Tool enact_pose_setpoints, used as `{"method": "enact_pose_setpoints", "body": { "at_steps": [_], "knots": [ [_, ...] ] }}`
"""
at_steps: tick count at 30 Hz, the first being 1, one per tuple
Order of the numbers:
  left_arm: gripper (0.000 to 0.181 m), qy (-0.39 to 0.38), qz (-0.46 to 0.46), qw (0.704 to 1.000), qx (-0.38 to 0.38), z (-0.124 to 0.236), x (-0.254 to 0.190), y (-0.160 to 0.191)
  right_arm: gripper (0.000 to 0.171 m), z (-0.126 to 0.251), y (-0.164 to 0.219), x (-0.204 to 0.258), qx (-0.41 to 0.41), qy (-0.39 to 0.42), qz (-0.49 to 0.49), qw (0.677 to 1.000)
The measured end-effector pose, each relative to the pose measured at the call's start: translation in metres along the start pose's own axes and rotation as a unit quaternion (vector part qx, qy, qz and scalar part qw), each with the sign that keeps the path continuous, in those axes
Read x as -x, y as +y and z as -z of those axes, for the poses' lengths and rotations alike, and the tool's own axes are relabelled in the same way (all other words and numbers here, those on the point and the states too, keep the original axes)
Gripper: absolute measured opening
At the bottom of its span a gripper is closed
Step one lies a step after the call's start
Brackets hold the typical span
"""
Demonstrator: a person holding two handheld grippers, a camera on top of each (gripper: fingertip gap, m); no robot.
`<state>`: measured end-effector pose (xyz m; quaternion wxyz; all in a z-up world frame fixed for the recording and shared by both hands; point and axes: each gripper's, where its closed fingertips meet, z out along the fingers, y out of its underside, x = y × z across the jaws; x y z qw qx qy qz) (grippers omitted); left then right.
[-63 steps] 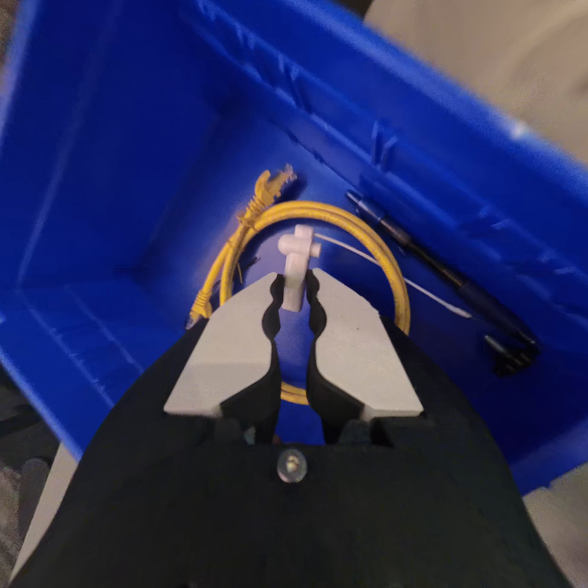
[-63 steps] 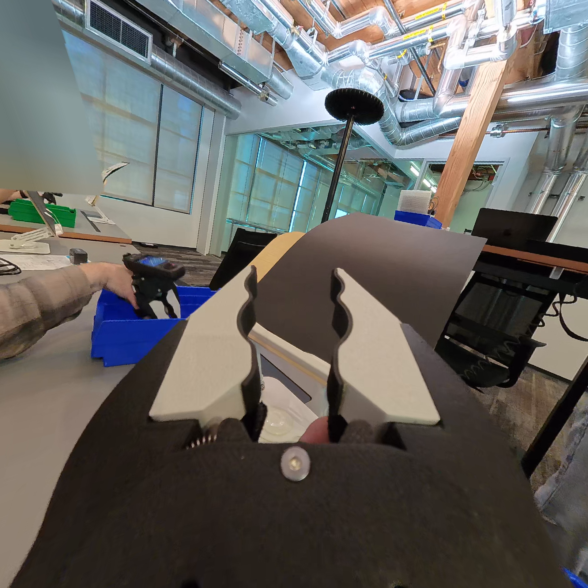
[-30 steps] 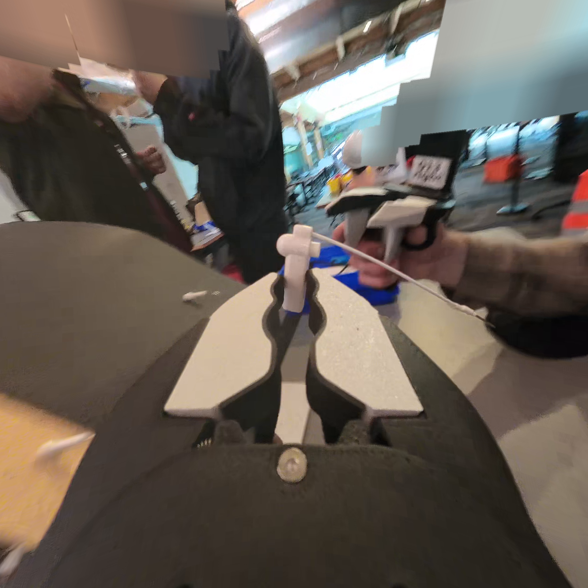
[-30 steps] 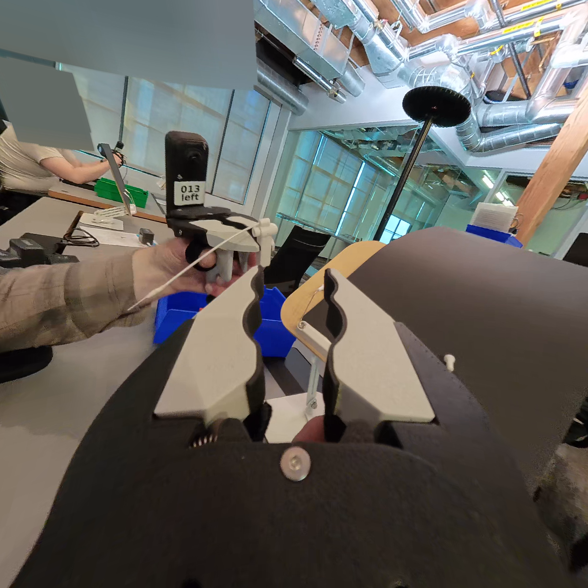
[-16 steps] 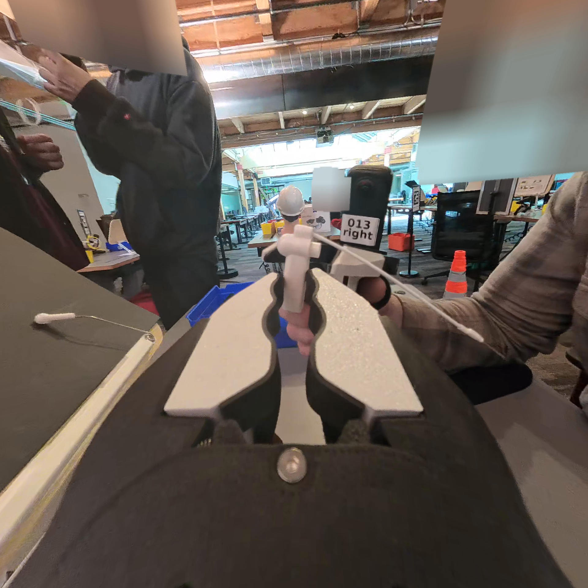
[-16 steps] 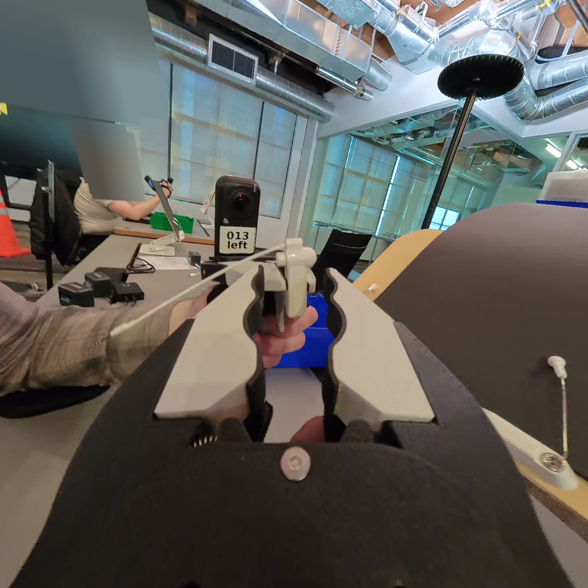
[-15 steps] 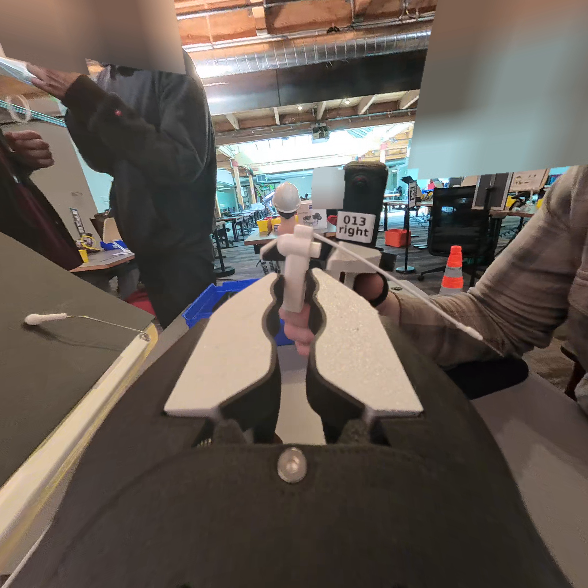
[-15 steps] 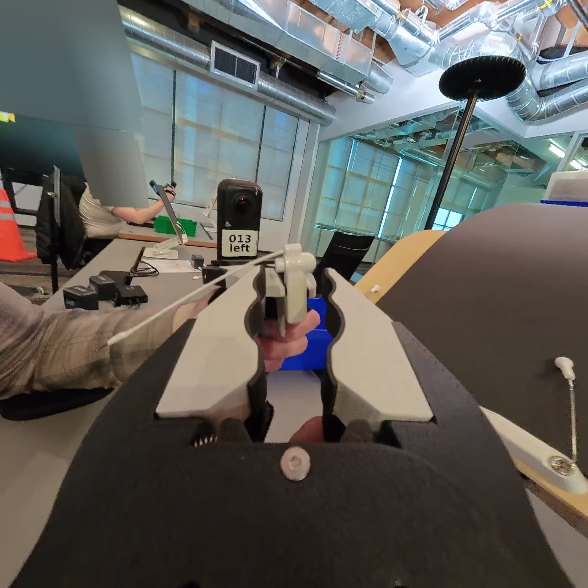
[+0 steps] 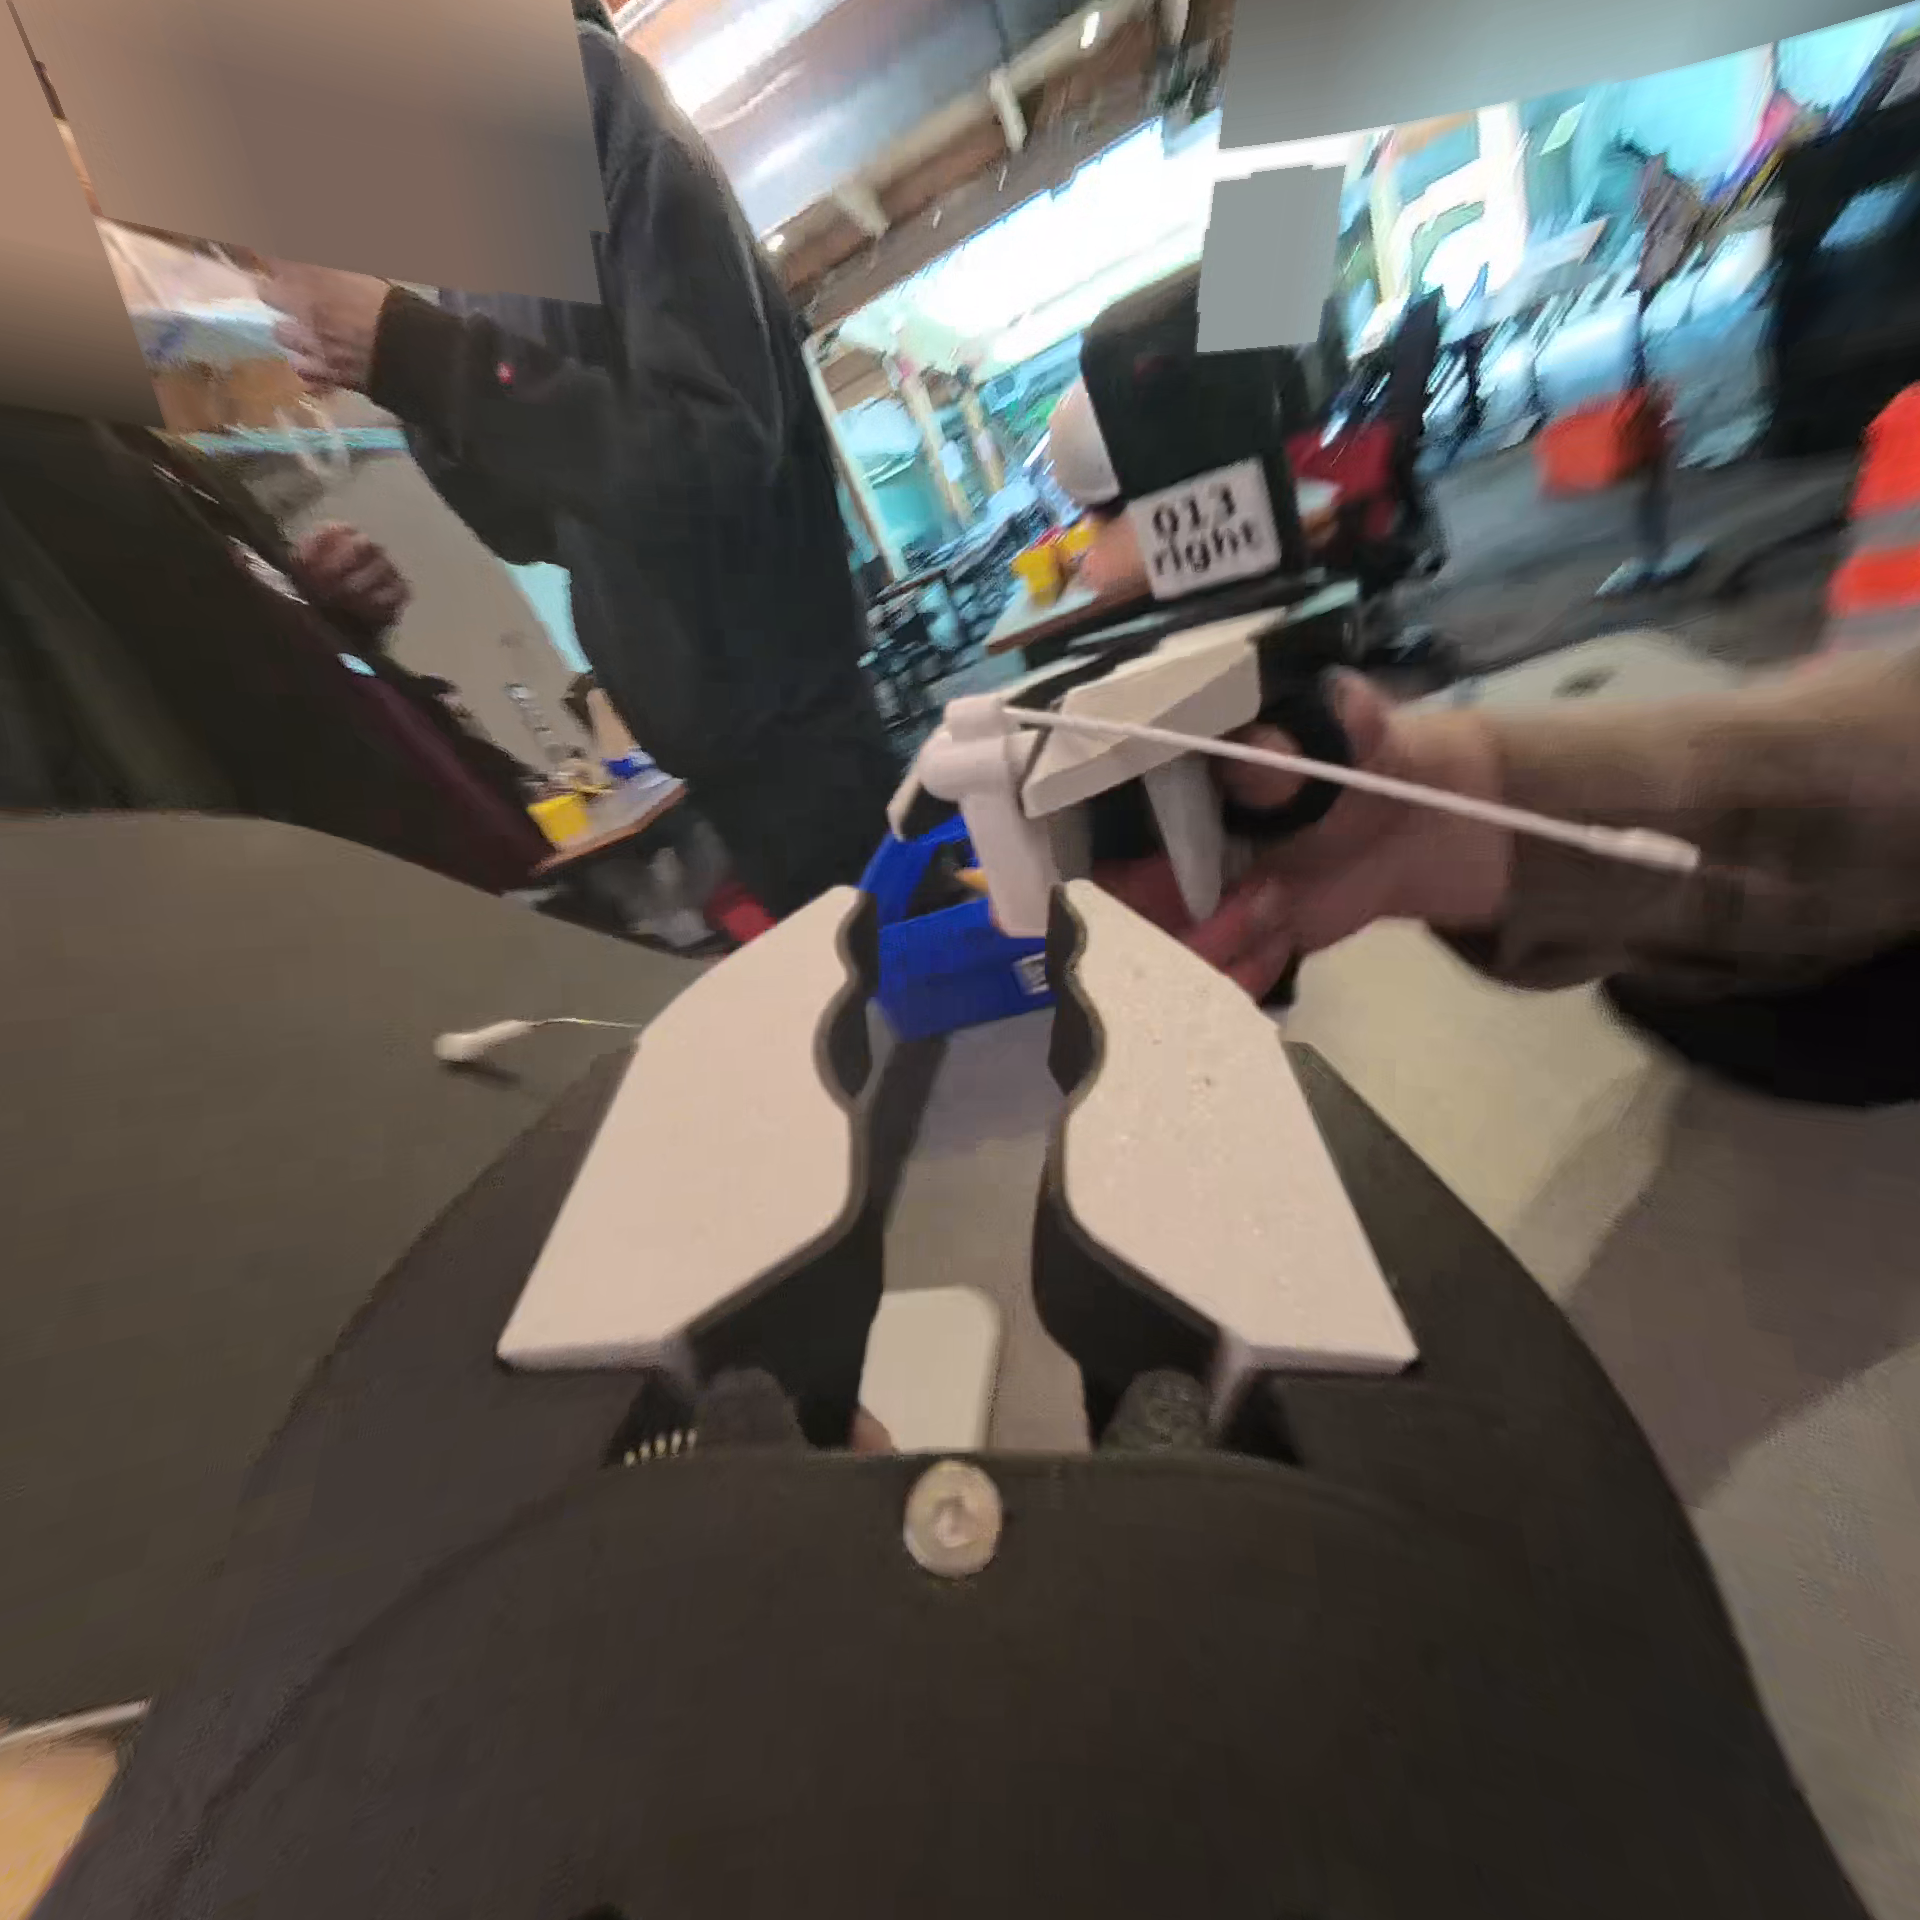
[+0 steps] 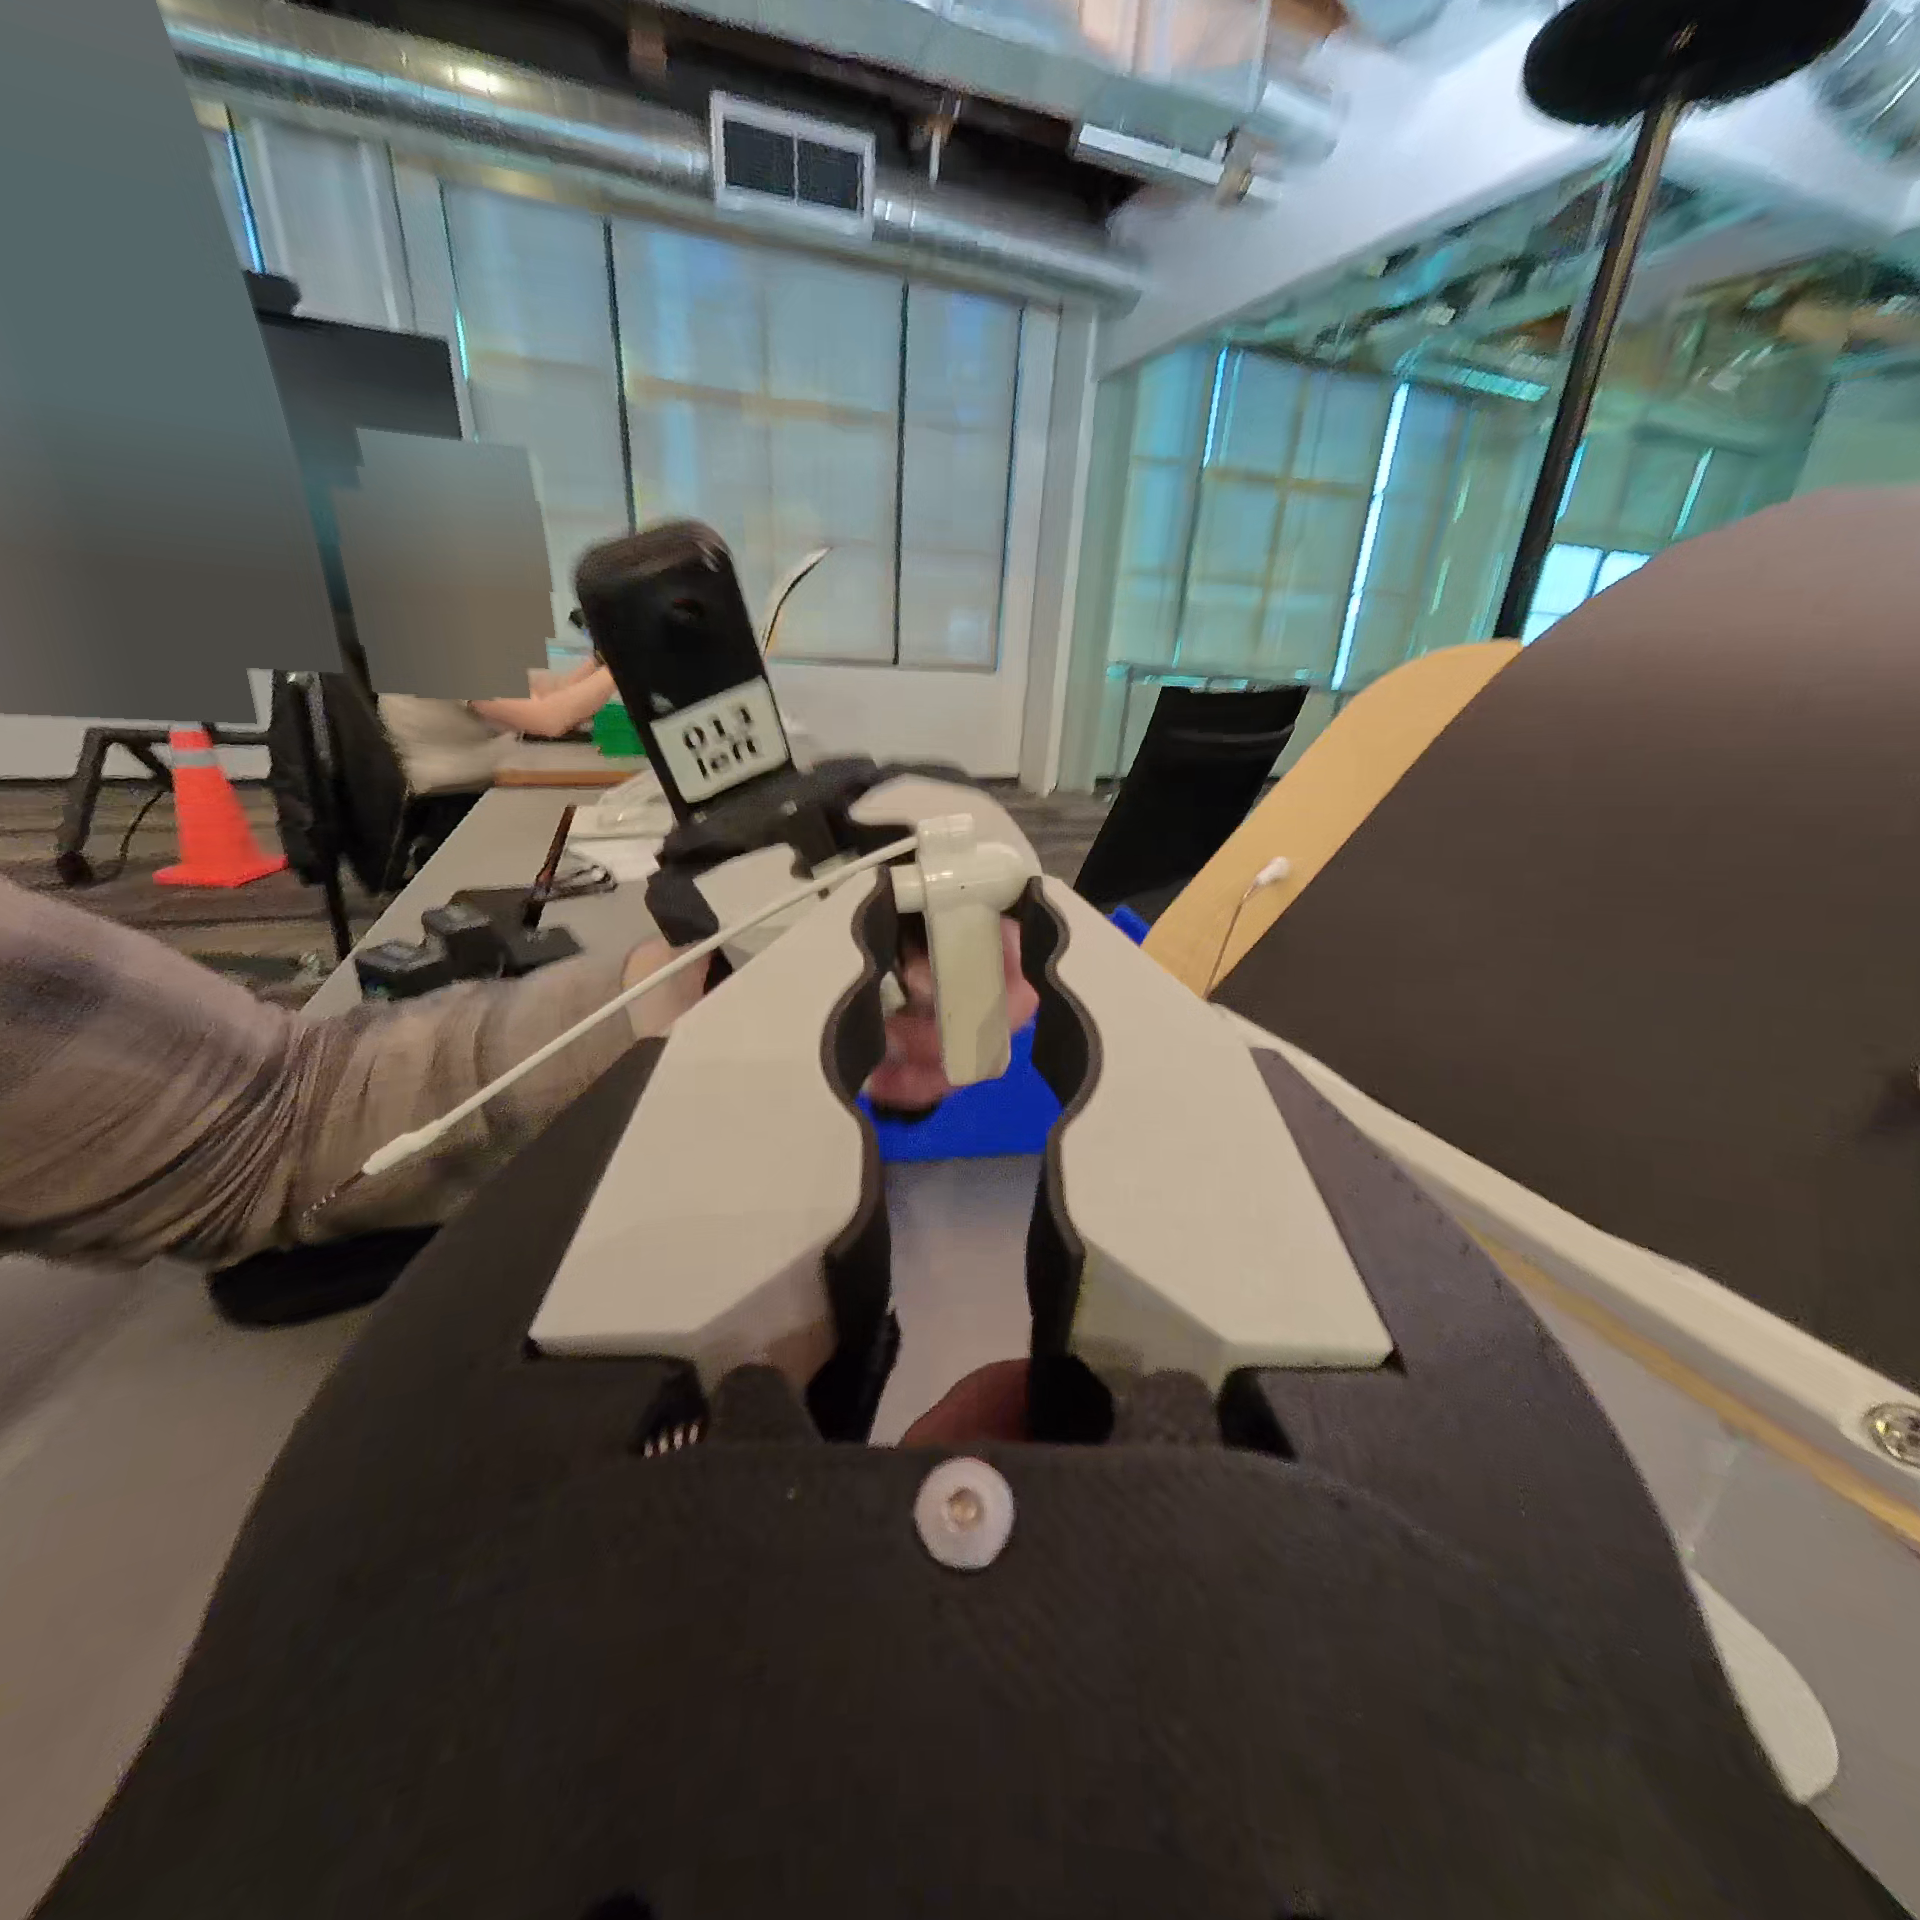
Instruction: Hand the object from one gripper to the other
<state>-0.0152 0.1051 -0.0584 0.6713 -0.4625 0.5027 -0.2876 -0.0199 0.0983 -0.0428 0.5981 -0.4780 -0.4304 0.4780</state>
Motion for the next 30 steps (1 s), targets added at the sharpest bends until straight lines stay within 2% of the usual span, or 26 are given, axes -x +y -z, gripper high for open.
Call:
{"method": "enact_pose_setpoints", "body": {
  "at_steps": [3, 5, 9, 12, 16, 22, 30],
  "knots": [
    [0.035, -0.024, -0.119, 0.992, 0.045, 0.009, -0.001, -0.007, 0.021, 0.008, 0.021, 0.003, 0.082, -0.040, -0.014, 0.996],
    [0.035, -0.010, -0.189, 0.978, 0.081, 0.010, -0.013, -0.007, 0.021, 0.015, 0.037, 0.010, 0.132, -0.075, -0.023, 0.988],
    [0.038, 0.040, -0.300, 0.934, 0.192, 0.000, -0.042, 0.023, 0.021, 0.028, 0.065, 0.030, 0.209, -0.145, -0.042, 0.966],
    [0.038, 0.072, -0.348, 0.903, 0.241, -0.007, -0.059, 0.044, 0.021, 0.036, 0.082, 0.041, 0.253, -0.177, -0.044, 0.950],
    [0.031, 0.110, -0.363, 0.887, 0.263, -0.011, -0.077, 0.056, 0.021, 0.046, 0.092, 0.049, 0.278, -0.206, -0.046, 0.937],
    [0.027, 0.149, -0.366, 0.880, 0.264, -0.016, -0.099, 0.062, 0.021, 0.056, 0.101, 0.061, 0.300, -0.247, -0.051, 0.920],
    [0.024, 0.209, -0.329, 0.886, 0.251, -0.019, -0.129, 0.062, 0.021, 0.074, 0.109, 0.084, 0.321, -0.318, -0.050, 0.891]
  ]
}}
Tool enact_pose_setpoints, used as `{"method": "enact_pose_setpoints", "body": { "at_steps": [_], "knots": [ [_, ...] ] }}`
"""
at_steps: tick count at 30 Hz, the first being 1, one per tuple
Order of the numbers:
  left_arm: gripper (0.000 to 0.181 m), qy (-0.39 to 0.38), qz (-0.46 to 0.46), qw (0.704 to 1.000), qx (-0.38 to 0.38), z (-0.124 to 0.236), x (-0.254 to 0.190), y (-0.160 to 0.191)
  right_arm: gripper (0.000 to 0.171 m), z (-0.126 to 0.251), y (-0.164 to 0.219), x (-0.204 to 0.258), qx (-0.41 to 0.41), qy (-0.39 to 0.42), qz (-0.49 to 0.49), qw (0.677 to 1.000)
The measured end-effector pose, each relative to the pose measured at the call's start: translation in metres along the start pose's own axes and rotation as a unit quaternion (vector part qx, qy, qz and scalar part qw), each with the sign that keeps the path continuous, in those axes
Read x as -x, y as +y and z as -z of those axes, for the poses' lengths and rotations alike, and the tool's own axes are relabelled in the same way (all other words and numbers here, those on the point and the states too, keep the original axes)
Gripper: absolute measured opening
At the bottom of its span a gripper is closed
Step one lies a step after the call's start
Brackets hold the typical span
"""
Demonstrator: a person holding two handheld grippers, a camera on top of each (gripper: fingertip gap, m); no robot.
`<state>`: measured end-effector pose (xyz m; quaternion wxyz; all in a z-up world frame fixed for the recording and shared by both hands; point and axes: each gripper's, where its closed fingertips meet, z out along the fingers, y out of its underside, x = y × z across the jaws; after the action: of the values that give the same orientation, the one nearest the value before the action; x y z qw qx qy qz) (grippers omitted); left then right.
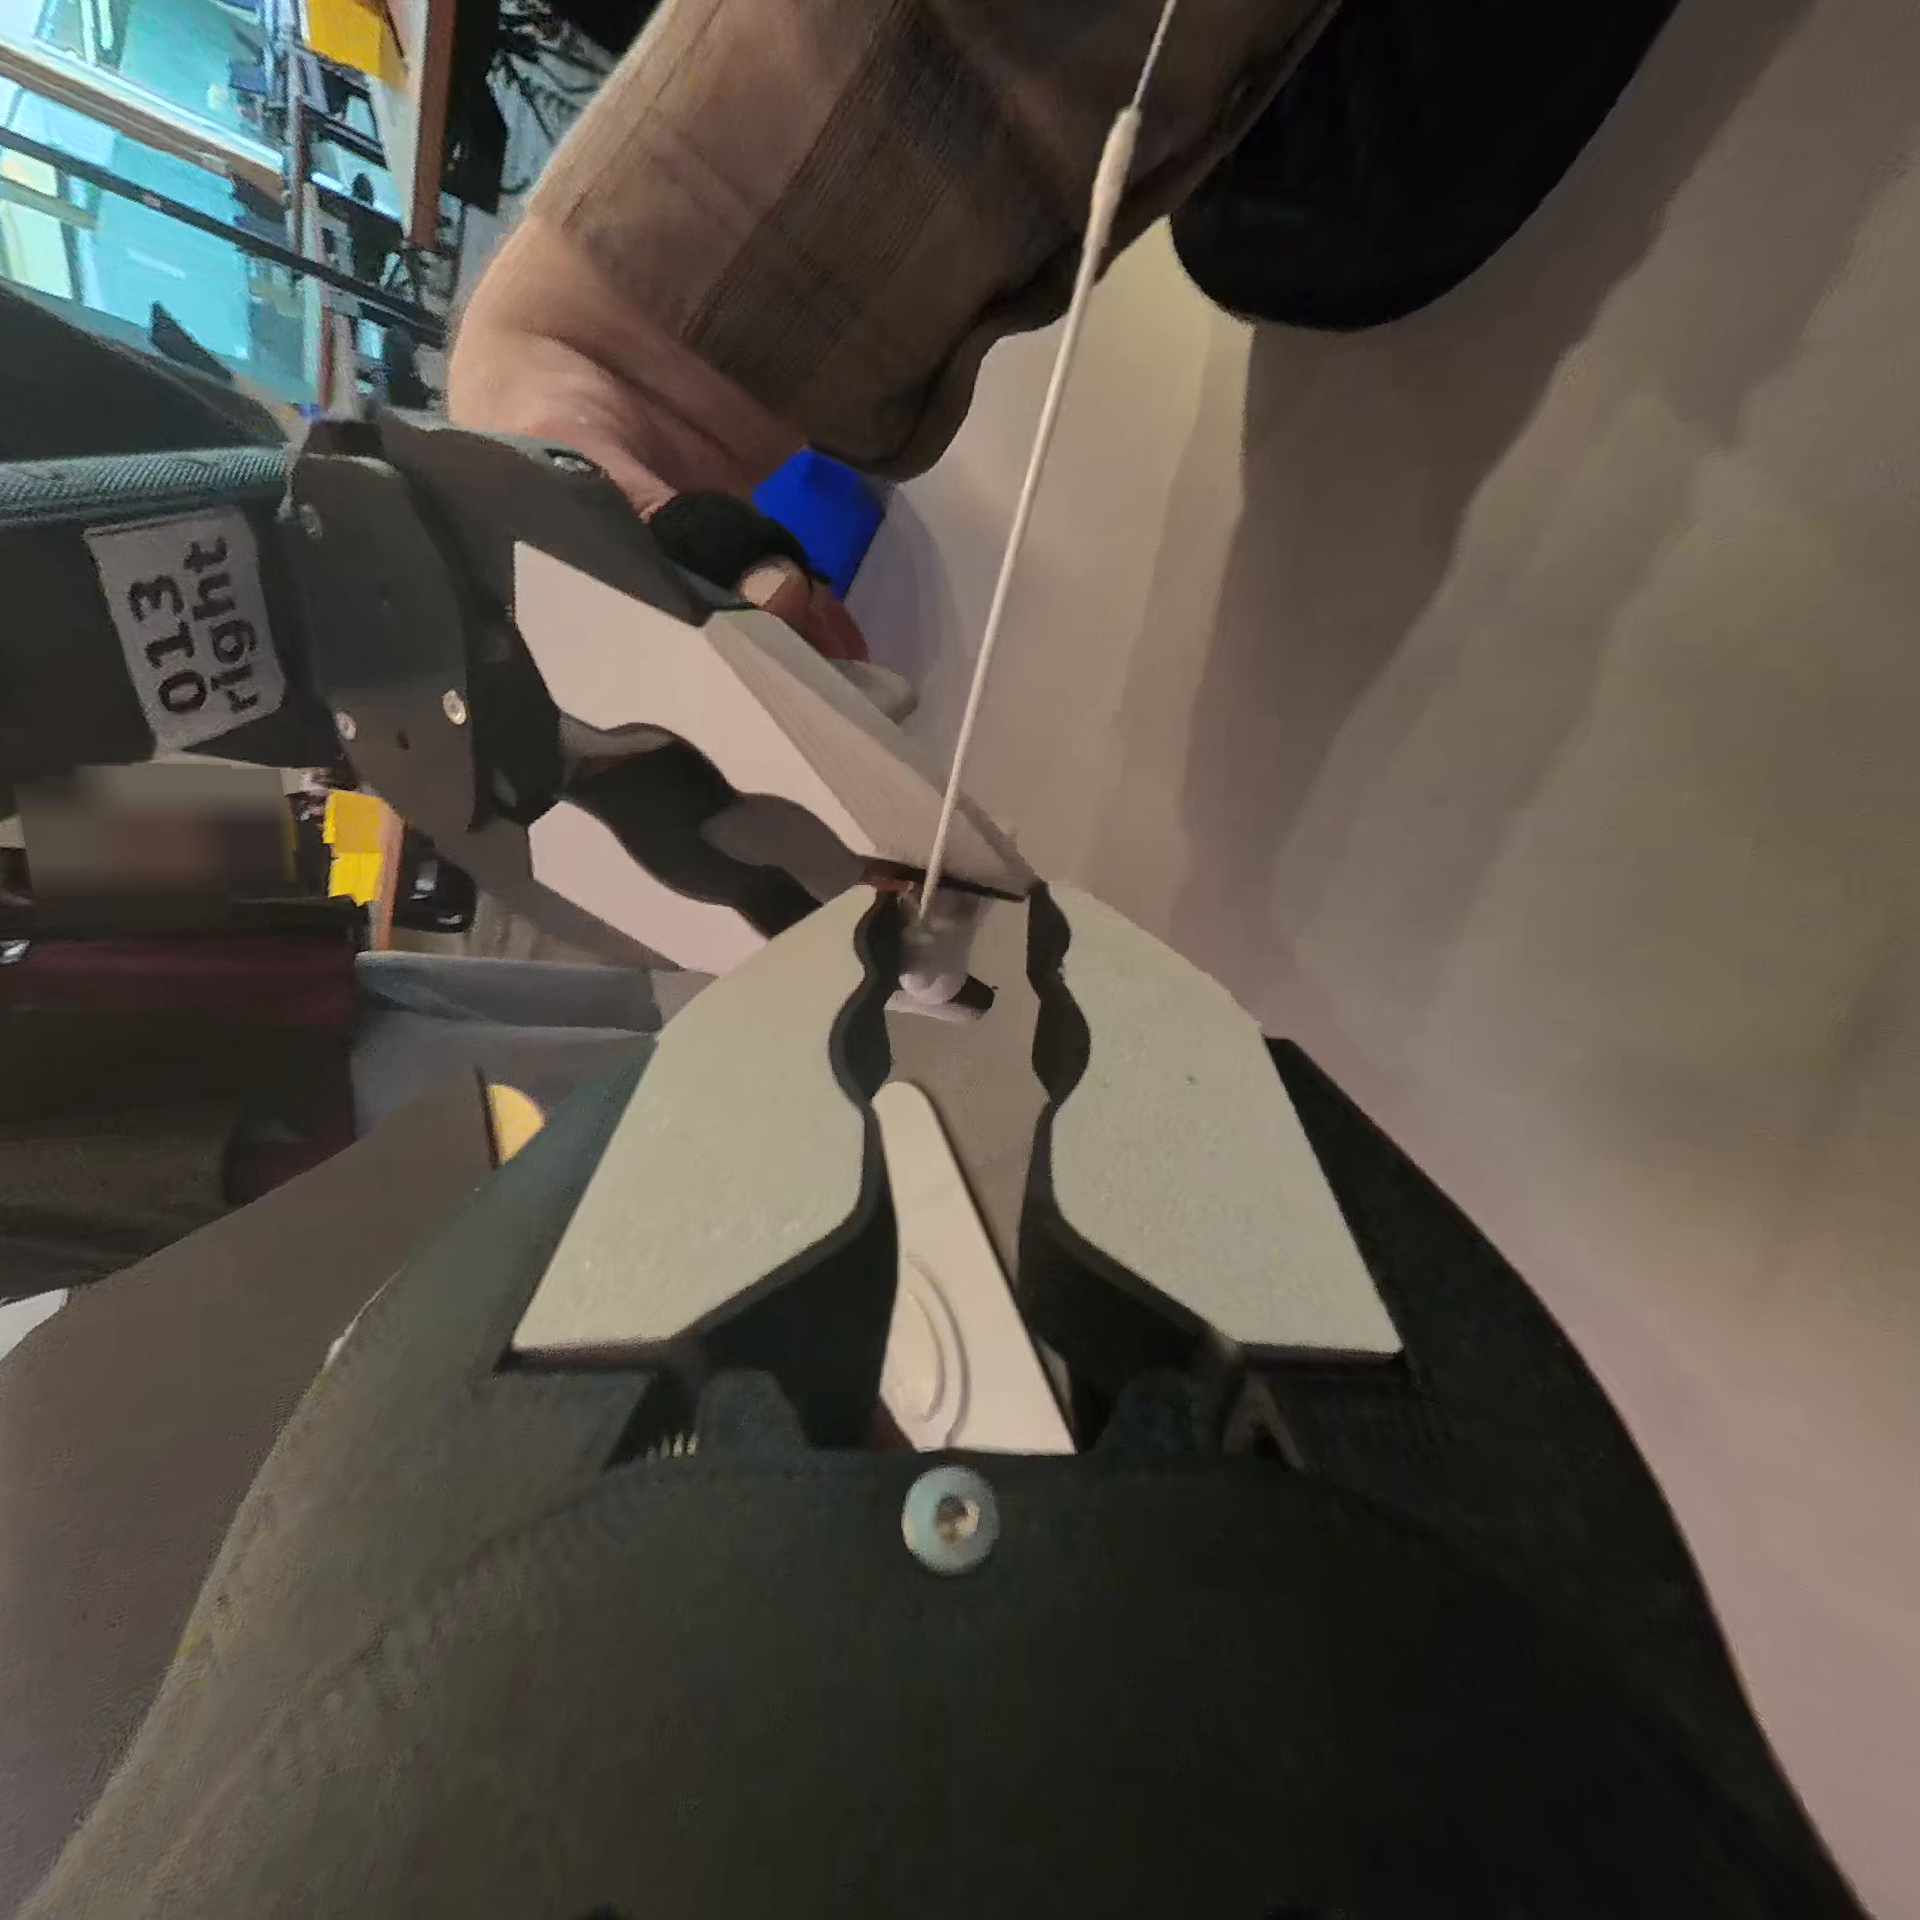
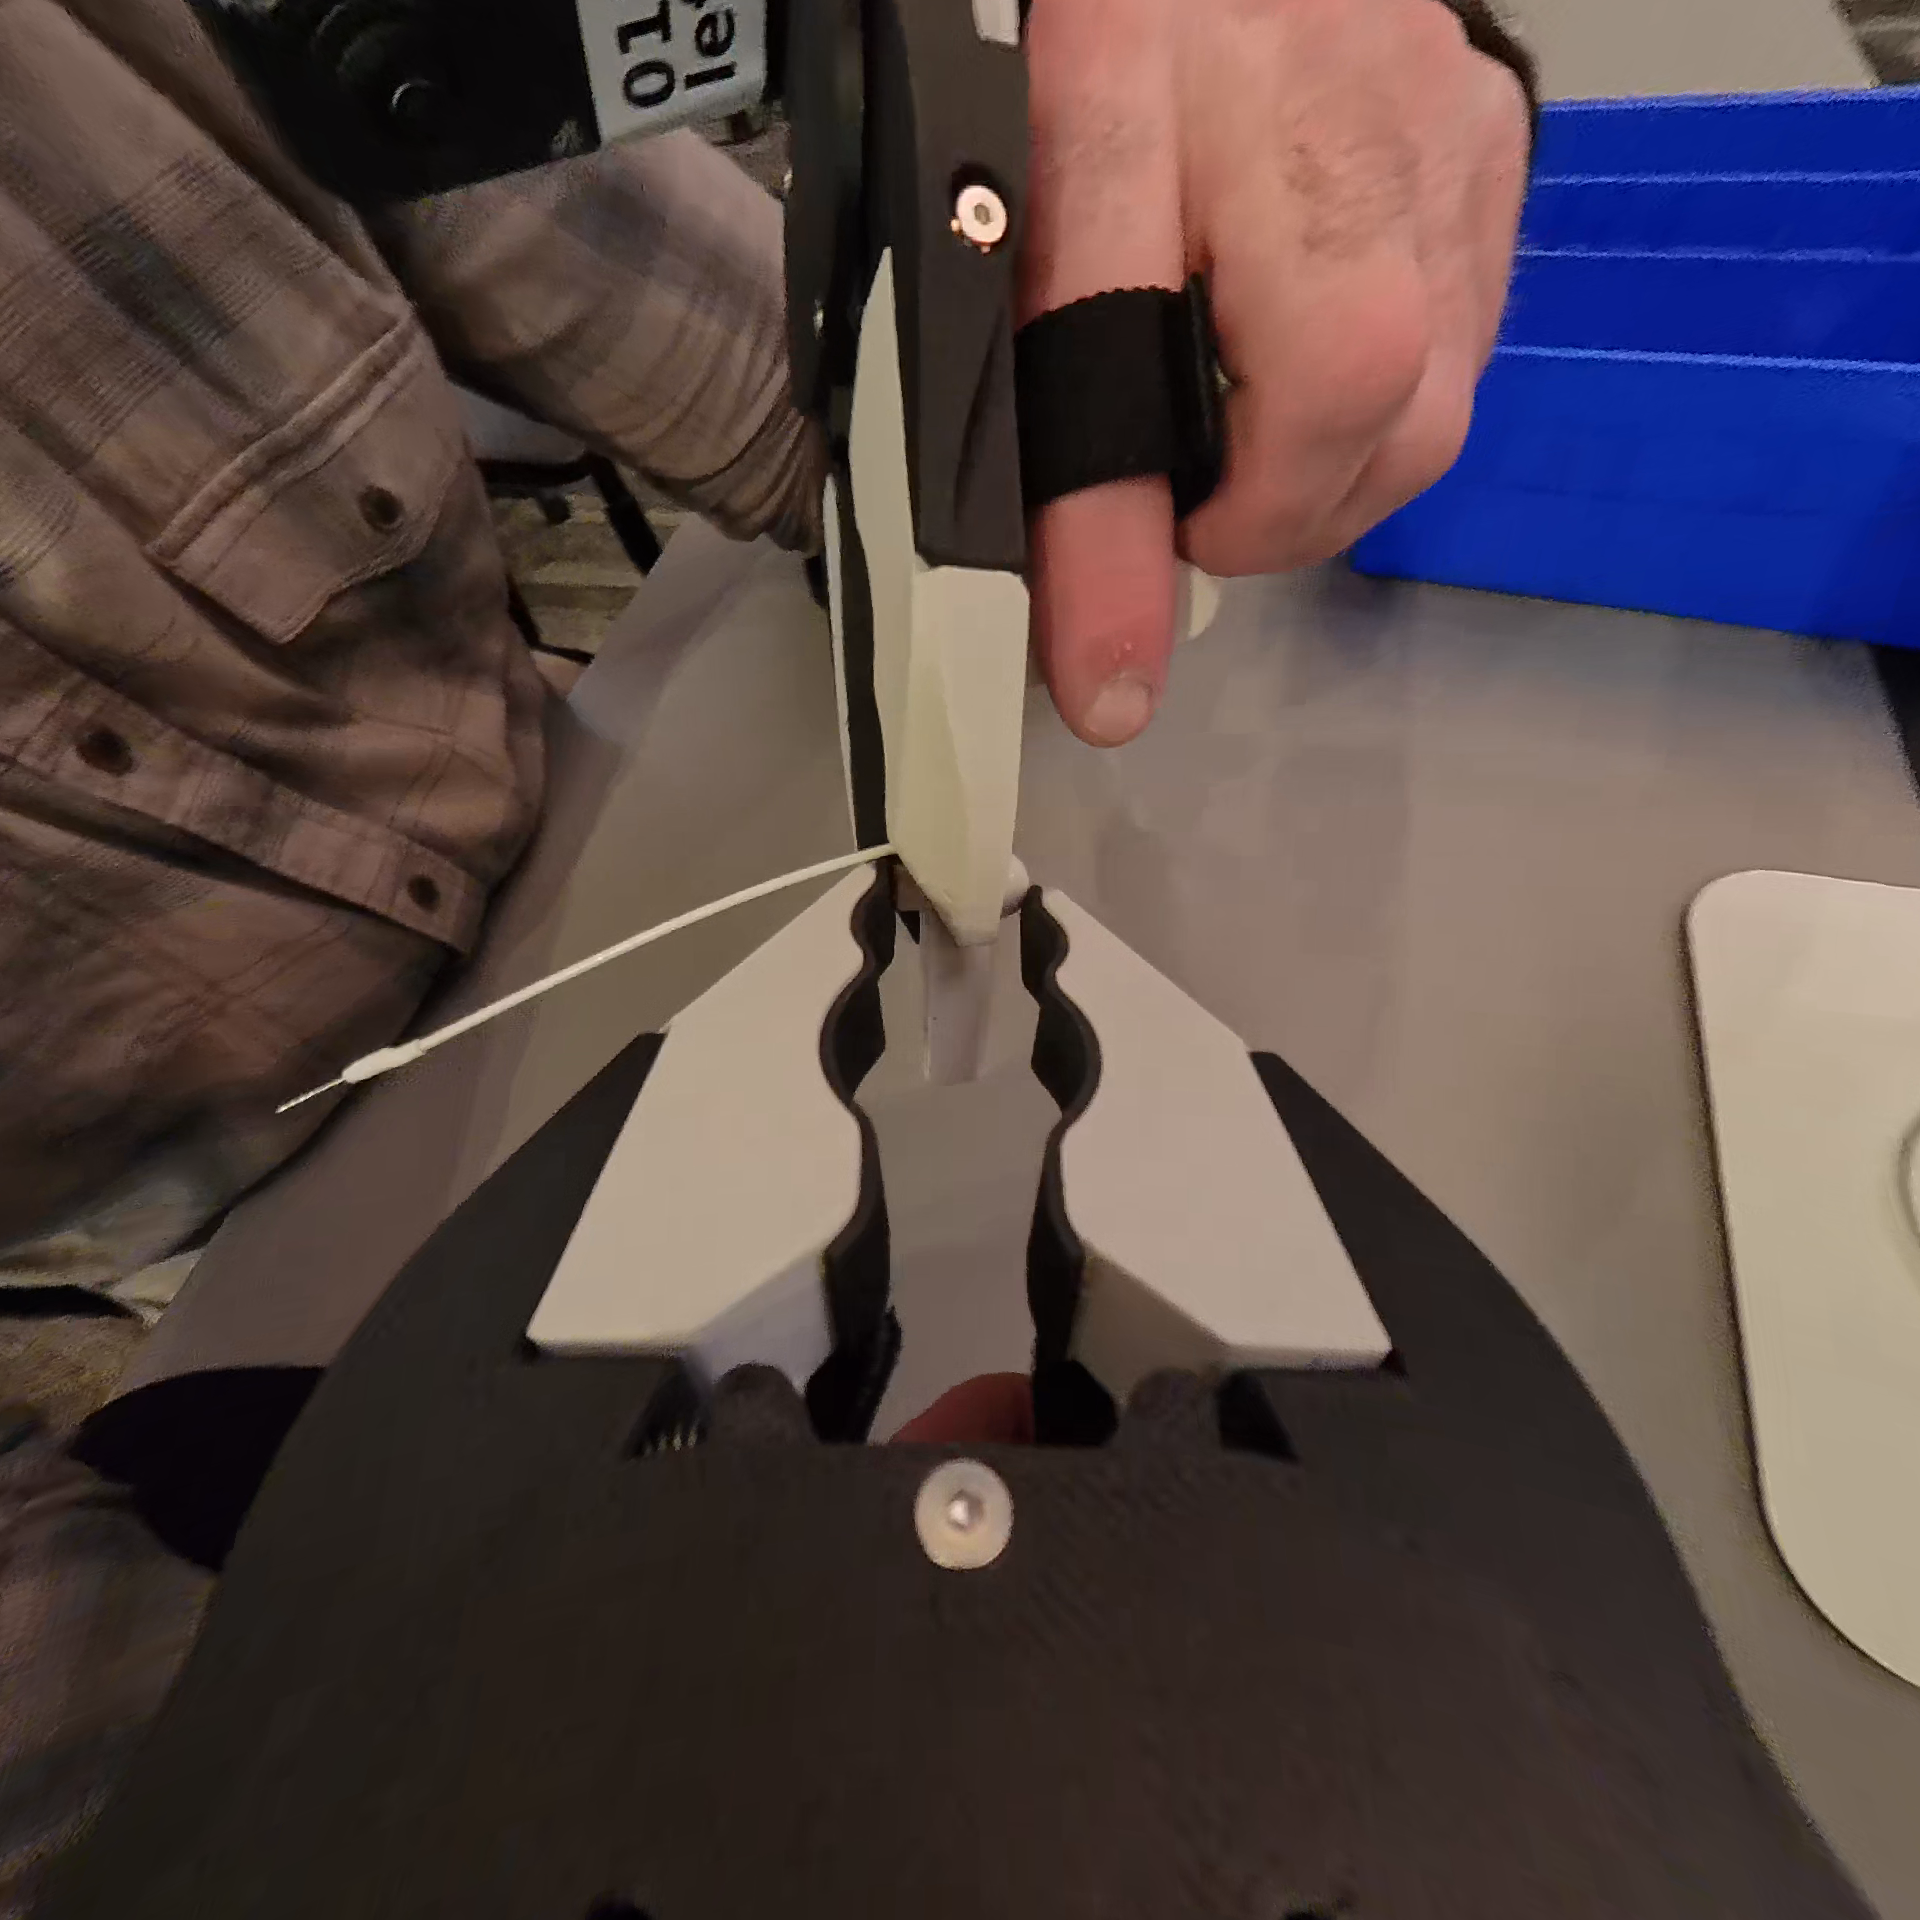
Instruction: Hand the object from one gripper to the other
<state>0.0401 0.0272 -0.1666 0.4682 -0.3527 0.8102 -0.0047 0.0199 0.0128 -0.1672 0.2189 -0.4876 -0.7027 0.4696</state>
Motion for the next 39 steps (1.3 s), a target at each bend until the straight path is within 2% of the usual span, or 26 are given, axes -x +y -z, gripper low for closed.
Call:
{"method": "enact_pose_setpoints", "body": {
  "at_steps": [5, 10, 12, 16, 20, 24, 26, 28, 31, 35, 39],
  "knots": [
    [0.013, 0.050, 0.011, 0.999, -0.015, -0.001, -0.015, -0.010, 0.021, -0.011, 0.011, 0.016, 0.023, -0.050, 0.023, 0.998],
    [0.013, 0.026, 0.018, 0.999, -0.023, 0.000, -0.006, -0.010, 0.021, -0.004, 0.005, 0.012, -0.001, -0.042, 0.023, 0.999],
    [0.013, 0.000, 0.018, 1.000, -0.015, 0.002, 0.004, -0.004, 0.024, 0.001, -0.004, 0.003, -0.023, -0.010, 0.032, 0.999],
    [0.013, -0.100, 0.045, 0.994, -0.031, 0.019, 0.043, 0.007, 0.043, 0.026, -0.021, -0.023, -0.071, 0.085, 0.039, 0.993],
    [0.013, -0.210, 0.056, 0.976, -0.008, 0.041, 0.081, 0.025, 0.045, 0.075, -0.049, -0.048, -0.159, 0.201, 0.049, 0.965],
    [0.013, -0.355, 0.040, 0.932, 0.063, 0.065, 0.119, 0.047, 0.045, 0.115, -0.063, -0.071, -0.185, 0.323, 0.055, 0.926],
    [0.013, -0.434, -0.011, 0.892, 0.123, 0.079, 0.134, 0.056, 0.044, 0.127, -0.073, -0.077, -0.231, 0.336, 0.019, 0.913],
    [0.013, -0.478, -0.069, 0.861, 0.160, 0.085, 0.139, 0.057, 0.039, 0.137, -0.086, -0.085, -0.309, 0.316, -0.051, 0.896],
    [0.013, -0.509, -0.148, 0.826, 0.192, 0.084, 0.139, 0.053, 0.035, 0.130, -0.101, -0.088, -0.418, 0.211, -0.144, 0.872],
    [0.013, -0.510, -0.196, 0.812, 0.204, 0.071, 0.133, 0.051, 0.032, 0.098, -0.098, -0.099, -0.410, 0.173, -0.198, 0.873],
    [0.013, -0.492, -0.208, 0.818, 0.214, 0.060, 0.129, 0.055, 0.021, 0.098, -0.101, -0.103, -0.443, 0.164, -0.217, 0.854]
  ]
}}
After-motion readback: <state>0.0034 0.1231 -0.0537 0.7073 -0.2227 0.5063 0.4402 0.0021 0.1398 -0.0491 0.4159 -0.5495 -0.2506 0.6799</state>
